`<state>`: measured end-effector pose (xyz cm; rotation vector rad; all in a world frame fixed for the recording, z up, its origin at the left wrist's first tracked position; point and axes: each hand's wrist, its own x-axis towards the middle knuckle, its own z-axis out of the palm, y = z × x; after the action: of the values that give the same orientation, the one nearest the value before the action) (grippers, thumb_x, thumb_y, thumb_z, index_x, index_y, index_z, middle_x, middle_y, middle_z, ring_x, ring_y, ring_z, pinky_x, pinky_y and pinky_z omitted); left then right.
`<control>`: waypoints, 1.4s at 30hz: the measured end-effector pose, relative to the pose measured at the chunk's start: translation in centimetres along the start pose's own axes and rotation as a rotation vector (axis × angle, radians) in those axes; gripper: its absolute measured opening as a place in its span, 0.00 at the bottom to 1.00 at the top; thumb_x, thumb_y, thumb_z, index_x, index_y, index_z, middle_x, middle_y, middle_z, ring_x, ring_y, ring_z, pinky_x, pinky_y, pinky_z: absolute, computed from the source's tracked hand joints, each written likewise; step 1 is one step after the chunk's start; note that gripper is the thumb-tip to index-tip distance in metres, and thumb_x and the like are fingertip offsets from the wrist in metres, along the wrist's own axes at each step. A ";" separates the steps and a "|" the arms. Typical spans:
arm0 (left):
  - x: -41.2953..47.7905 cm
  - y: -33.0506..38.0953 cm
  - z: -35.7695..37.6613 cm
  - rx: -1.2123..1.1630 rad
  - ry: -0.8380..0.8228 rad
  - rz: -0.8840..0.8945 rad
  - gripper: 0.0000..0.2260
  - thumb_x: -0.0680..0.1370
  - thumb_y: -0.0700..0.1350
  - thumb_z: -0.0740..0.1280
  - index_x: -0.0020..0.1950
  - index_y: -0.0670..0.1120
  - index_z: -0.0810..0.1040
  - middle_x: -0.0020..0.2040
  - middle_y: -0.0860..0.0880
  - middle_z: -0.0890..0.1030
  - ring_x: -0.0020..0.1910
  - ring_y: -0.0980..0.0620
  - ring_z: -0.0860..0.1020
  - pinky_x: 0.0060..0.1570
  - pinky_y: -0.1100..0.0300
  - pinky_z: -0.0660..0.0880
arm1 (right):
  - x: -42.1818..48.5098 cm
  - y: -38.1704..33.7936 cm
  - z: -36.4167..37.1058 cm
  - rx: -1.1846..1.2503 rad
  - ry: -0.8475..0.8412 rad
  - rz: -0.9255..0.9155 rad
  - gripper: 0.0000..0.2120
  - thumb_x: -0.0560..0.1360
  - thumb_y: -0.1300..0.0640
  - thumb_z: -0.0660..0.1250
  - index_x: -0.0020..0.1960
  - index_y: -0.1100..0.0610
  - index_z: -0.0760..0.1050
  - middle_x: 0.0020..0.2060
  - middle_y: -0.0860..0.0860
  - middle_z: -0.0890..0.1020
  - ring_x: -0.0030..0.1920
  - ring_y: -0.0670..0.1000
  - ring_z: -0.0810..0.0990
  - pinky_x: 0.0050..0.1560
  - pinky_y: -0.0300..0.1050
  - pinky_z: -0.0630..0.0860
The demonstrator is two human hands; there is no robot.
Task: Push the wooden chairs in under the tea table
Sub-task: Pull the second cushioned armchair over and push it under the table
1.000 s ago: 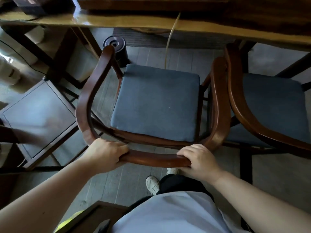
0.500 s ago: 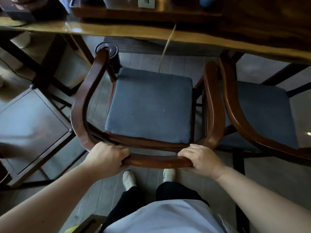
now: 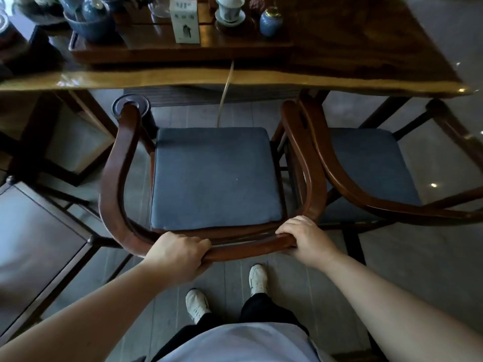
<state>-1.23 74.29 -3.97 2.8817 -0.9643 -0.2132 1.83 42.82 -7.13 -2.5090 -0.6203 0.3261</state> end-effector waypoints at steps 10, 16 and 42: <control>-0.4 -3.8 -0.7 0.101 -0.021 -0.058 0.16 0.57 0.55 0.78 0.31 0.49 0.74 0.25 0.53 0.77 0.22 0.48 0.76 0.20 0.64 0.66 | 2.5 -1.8 0.9 -0.041 -0.098 -0.018 0.16 0.68 0.54 0.77 0.54 0.57 0.79 0.48 0.52 0.81 0.51 0.56 0.76 0.56 0.52 0.69; -0.5 -3.6 -0.3 0.076 0.007 -0.094 0.15 0.58 0.55 0.76 0.32 0.49 0.73 0.25 0.52 0.77 0.23 0.47 0.76 0.21 0.62 0.69 | 3.0 -1.6 0.4 -0.071 -0.169 -0.091 0.16 0.69 0.51 0.76 0.53 0.56 0.78 0.47 0.51 0.80 0.50 0.52 0.75 0.54 0.50 0.71; 3.6 -2.8 1.1 0.024 -0.044 -0.172 0.14 0.70 0.61 0.62 0.42 0.51 0.73 0.35 0.51 0.81 0.34 0.47 0.79 0.31 0.58 0.69 | 4.4 0.0 -2.7 -0.106 -0.176 0.076 0.16 0.69 0.61 0.76 0.54 0.59 0.77 0.51 0.54 0.79 0.54 0.54 0.74 0.59 0.48 0.69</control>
<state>3.04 74.28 -5.81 2.9948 -0.7299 -0.2802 6.60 43.77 -5.36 -2.6287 -0.6258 0.5606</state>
